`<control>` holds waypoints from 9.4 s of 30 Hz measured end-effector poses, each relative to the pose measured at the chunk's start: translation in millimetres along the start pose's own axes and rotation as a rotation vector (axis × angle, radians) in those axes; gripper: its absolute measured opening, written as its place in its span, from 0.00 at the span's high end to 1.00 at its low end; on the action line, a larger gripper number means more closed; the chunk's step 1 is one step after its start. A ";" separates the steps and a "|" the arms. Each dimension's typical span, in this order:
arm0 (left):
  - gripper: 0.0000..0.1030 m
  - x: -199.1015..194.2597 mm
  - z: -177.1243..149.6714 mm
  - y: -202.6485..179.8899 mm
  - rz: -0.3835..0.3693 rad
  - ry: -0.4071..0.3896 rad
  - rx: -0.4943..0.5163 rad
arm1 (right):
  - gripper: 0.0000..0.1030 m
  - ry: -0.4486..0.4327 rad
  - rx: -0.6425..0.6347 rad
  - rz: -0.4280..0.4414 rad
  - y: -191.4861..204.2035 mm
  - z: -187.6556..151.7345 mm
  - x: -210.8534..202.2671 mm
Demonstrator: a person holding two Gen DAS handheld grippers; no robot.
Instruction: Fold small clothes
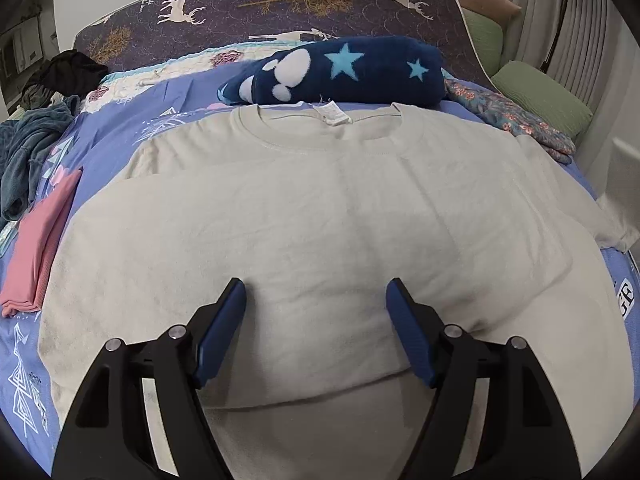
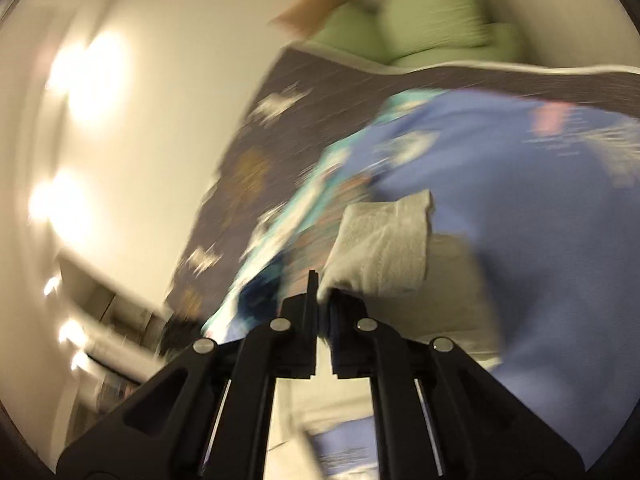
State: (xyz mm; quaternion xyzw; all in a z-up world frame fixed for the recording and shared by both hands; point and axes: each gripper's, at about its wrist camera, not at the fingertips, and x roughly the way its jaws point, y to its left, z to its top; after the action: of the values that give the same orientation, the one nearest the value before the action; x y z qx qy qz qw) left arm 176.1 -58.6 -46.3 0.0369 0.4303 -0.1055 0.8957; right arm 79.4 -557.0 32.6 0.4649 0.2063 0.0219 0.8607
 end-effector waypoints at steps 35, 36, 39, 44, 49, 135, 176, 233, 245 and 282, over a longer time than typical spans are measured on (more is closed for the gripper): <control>0.59 1.1 0.6 44.0 -0.519 -0.006 -0.337 | 0.55 0.515 -0.640 -0.013 142.3 -246.6 172.8; 0.58 0.4 1.3 44.0 -0.528 -0.006 -0.339 | 0.56 0.523 -0.634 0.004 142.3 -247.8 176.3; 0.58 -4.7 3.7 44.3 -0.534 -0.015 -0.331 | 0.80 0.559 -0.670 0.081 149.8 -257.5 177.5; 0.54 -6.3 7.2 51.2 -0.547 -0.018 -0.353 | 0.81 0.594 -0.908 0.214 174.9 -289.1 155.2; 0.48 6.3 18.1 37.4 -0.554 0.044 -0.316 | 0.74 0.606 -0.893 0.185 168.7 -289.0 156.0; 0.97 13.0 42.0 211.3 -0.117 -0.029 -0.413 | 0.96 0.446 -0.508 -0.163 83.9 -92.3 236.9; 0.58 -142.7 -173.1 155.8 -0.274 0.021 -0.219 | 0.60 0.546 -0.437 -0.056 19.1 -205.1 -18.7; 0.97 -277.5 -191.4 147.6 -0.667 -0.401 -0.374 | 0.97 0.344 -0.335 0.359 66.2 -195.5 -160.1; 0.97 -271.8 -145.5 151.3 -0.606 -0.452 -0.372 | 0.97 0.278 -0.365 0.428 103.0 -159.5 -120.4; 0.65 -64.8 -23.8 207.0 -0.394 -0.143 -0.521 | 0.70 0.461 -0.342 -0.034 69.7 -117.7 145.9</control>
State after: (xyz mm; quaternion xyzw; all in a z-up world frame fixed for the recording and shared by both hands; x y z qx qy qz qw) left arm 164.2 157.1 -15.9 -0.2849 0.3779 -0.1654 0.8653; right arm 179.2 -390.9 -16.6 0.2923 0.3974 0.1470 0.8573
